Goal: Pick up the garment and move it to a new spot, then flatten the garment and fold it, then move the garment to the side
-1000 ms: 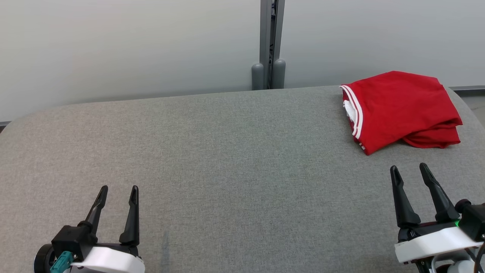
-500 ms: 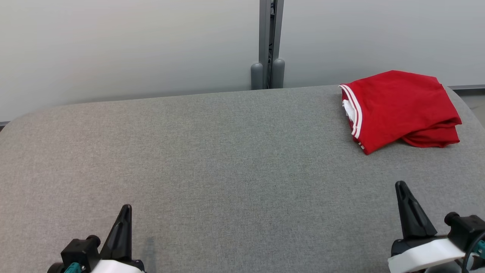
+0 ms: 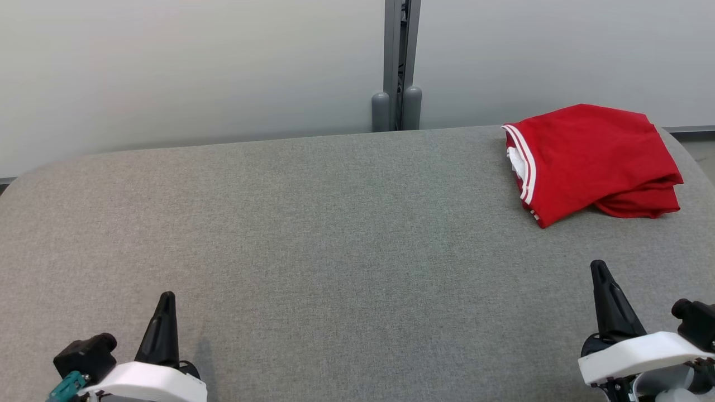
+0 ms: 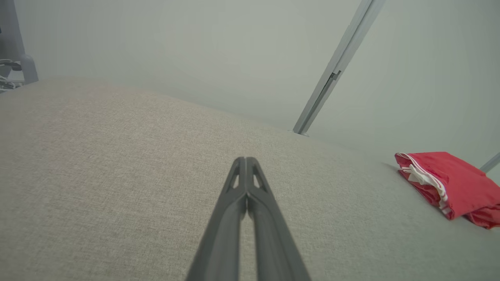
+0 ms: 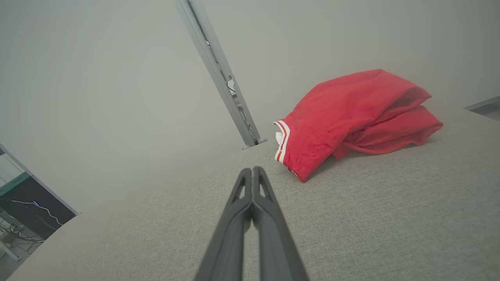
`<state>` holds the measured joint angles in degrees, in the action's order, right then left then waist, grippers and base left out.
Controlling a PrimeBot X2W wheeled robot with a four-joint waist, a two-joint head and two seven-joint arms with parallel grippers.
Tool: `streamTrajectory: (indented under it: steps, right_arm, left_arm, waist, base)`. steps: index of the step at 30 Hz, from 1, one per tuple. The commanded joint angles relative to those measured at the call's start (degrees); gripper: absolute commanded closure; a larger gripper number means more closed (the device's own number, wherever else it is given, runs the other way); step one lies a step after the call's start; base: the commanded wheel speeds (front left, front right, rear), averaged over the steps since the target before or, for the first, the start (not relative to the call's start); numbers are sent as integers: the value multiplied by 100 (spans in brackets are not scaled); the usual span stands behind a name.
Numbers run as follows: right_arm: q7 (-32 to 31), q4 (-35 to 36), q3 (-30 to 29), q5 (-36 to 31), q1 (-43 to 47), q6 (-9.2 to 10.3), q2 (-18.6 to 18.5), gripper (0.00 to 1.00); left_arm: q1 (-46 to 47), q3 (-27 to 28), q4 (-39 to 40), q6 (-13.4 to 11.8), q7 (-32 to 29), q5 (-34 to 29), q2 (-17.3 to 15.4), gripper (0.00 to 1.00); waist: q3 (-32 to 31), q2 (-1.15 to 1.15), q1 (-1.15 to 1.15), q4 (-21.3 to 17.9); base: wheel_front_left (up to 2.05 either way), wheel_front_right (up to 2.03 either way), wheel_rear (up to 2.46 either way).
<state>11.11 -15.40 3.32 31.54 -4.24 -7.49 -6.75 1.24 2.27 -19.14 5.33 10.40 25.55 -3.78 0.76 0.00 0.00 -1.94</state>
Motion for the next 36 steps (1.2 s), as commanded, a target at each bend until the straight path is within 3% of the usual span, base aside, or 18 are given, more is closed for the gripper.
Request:
streamTrajectory:
  steps: [1, 36]
  right_arm:
    - [-62, 13, -64, 270, -230, 0, -14, 100]
    - [-731, -691, -322, 2744, -1019, 0, 155, 100]
  left_arm:
    - [251, 76, 42, 44, -67, 286, -29, 100]
    - [1005, 488, -347, 129, -821, 2894, 1, 100]
  waist:
    - [1, 0, 0, 4]
    - [13, 0, 0, 65]
  base:
    - [0, 0, 0]
    - [0, 0, 0]
